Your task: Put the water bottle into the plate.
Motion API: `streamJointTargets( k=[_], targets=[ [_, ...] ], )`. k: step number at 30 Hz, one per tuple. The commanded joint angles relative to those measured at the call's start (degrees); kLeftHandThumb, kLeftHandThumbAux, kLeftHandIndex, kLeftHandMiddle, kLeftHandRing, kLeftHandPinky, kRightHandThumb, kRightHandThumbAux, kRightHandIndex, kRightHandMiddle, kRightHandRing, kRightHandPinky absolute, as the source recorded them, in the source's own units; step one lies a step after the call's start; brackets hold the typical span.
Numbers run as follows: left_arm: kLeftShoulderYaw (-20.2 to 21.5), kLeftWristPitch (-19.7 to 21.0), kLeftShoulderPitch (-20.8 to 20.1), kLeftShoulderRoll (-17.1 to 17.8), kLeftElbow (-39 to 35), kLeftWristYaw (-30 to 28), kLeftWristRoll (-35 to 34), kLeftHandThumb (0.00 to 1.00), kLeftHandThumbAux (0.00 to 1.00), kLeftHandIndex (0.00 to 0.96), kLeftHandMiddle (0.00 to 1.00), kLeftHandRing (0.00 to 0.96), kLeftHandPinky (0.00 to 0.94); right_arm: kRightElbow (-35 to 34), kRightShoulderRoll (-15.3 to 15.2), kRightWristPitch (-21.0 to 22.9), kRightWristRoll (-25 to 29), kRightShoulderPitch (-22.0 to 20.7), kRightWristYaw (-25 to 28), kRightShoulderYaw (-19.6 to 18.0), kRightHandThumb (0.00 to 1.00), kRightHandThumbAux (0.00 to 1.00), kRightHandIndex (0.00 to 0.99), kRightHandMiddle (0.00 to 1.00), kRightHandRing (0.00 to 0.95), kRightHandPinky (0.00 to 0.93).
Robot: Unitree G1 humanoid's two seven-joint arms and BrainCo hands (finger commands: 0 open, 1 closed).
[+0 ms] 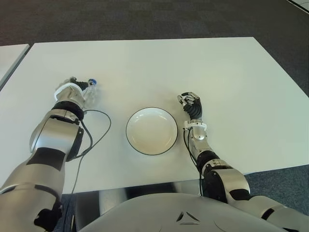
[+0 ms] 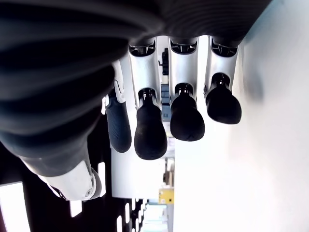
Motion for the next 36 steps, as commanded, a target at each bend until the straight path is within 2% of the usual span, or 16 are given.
streamJointTargets(
  k=[1,11,26,36],
  targets=[
    [0.1,-1.3,2.6,-1.2,-1.0,-1.7,-1.0,0.083,0.355,0.091,0.0,0.0,0.02,1.0,0.2,1.7,0.5,1.8,0.0,-0.3,0.706,0.728,0.437,0.776,0.779,0.791],
    [2.7,-3.3,5.4,-1.8,-4.6,-1.3,-4.4,0.081,0.366,0.074,0.0,0.0,0.026,1.3,0.0,1.9,0.2,1.6,-0.7,-0.2,0.706,0.727,0.438,0.781,0.782,0.786],
    [12.6,-6.5,14.6,-4.7,-19.1,2.9,-14.4,0.048,0.431,0.009,0.0,0.0,0.001,1.5,-0.6,1.5,0.0,1.6,-0.7,0.3,0.705,0.728,0.437,0.764,0.77,0.779],
    [11.9,-4.7,20.1,-8.4,-27.9,5.5,-13.8,0.034,0.421,0.004,0.0,0.0,0.003,1.9,-1.0,2.2,-0.4,1.5,-0.5,0.6,0.706,0.728,0.437,0.762,0.767,0.768]
  ],
)
